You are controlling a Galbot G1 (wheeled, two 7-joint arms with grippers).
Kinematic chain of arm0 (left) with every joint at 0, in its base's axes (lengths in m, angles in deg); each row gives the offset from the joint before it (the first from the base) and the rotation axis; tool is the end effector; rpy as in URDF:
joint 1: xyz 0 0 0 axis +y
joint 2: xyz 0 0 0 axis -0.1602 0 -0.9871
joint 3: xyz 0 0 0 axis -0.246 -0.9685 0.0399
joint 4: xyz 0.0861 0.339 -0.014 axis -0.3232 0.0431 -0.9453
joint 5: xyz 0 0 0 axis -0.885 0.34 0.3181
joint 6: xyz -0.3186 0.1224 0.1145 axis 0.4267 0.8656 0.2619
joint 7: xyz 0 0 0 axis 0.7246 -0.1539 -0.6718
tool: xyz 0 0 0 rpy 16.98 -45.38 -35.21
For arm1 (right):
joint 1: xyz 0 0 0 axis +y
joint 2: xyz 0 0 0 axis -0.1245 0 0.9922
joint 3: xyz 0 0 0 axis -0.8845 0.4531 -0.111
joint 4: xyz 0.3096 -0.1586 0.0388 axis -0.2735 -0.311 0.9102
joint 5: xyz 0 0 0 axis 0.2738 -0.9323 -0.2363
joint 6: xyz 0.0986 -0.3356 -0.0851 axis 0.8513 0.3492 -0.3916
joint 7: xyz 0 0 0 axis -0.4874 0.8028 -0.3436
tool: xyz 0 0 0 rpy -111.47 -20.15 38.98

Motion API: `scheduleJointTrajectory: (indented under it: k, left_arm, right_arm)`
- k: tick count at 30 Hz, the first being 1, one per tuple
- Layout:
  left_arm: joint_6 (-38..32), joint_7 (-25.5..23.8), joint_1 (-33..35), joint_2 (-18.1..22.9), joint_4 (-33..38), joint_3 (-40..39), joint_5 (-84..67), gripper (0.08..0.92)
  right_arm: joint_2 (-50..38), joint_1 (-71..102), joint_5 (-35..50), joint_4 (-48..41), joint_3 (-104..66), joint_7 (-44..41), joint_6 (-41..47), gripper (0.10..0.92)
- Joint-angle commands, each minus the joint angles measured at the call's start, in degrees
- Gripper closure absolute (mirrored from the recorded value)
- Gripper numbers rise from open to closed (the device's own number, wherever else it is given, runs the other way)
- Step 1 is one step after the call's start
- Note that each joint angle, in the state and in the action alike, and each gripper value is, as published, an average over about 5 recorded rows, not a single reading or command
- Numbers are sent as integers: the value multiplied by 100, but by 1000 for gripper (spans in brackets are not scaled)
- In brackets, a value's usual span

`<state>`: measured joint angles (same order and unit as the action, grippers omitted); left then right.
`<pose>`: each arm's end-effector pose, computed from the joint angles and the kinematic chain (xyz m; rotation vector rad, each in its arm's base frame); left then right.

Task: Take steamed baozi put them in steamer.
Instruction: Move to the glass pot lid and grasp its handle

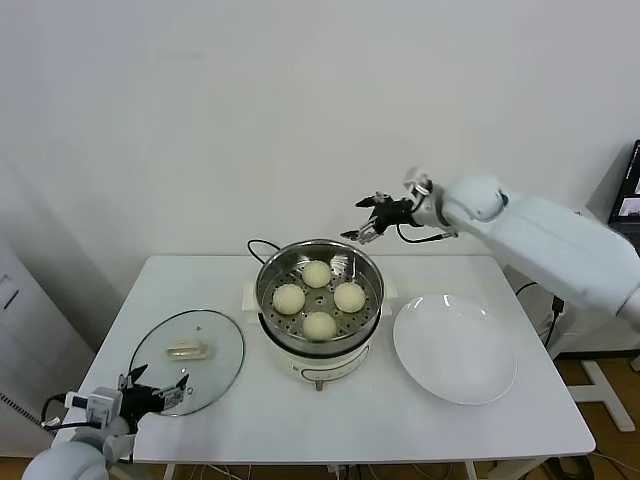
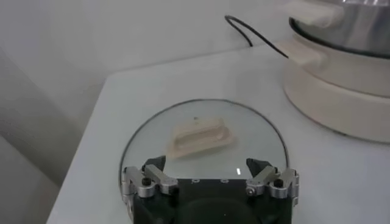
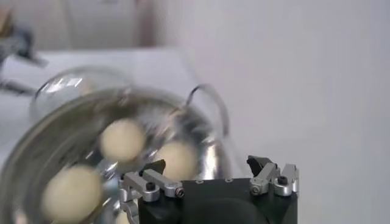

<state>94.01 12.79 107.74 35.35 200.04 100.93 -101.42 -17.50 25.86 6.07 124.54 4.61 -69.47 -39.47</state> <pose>0.2236 0.1293 -0.2758 -0.1480 -2.5449 -0.2568 0.5542 -0.0757 -0.0881 1.2156 -2.5513 0.6301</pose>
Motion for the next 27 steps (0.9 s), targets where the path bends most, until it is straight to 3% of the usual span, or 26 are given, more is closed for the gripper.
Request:
scheduleJointTrajectory:
  k: [1, 9, 14, 27]
  left_arm:
    - [-212, -89, -65, 3, 10, 44, 159, 177]
    - [-695, -238, -42, 16, -133, 17, 1111, 177]
    - [-1478, -536, 24, -74, -450, 8, 2777, 177]
    - [-2897, -294, 209, 64, -1338, -279, 6582, 177]
  right_arm:
    - [-471, 4358, -1091, 862, -4751, 2033, -1131, 203]
    - [290, 6751, -2017, 1495, -6754, 2556, -1420, 203]
    - [751, 7683, -2197, 1709, -7619, 2416, -1417, 203]
    - [1456, 8115, -2646, 1667, -7949, 2141, -1417, 203]
